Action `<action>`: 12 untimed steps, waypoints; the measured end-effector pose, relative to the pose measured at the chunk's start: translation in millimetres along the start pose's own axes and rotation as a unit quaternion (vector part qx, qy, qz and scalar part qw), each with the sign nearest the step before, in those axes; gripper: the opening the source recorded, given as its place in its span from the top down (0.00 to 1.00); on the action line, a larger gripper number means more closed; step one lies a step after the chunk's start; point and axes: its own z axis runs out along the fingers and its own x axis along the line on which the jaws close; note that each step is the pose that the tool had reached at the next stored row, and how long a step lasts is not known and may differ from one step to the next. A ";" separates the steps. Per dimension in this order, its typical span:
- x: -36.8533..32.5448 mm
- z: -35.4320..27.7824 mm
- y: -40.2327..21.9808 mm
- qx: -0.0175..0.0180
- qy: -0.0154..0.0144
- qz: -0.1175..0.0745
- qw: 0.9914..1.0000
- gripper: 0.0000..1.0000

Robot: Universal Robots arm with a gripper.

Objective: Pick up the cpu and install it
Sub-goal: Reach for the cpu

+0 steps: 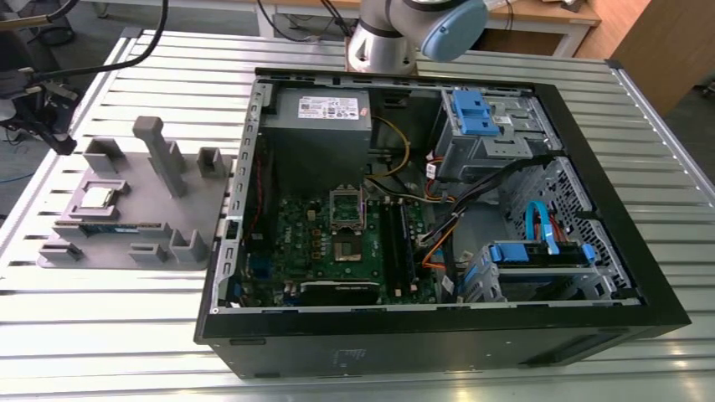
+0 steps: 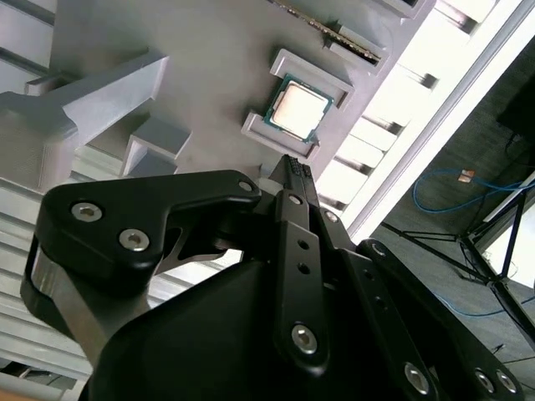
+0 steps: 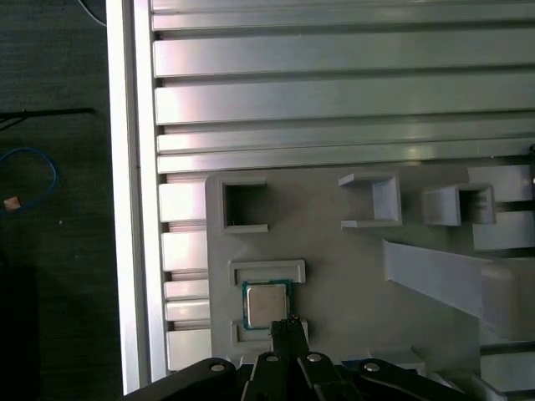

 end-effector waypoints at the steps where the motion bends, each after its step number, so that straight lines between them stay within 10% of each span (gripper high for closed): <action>1: 0.2 1.3 -0.1 0.000 0.000 0.000 1.000 0.89; 12: 1.1 4.8 -0.3 0.002 0.002 0.000 1.000 0.89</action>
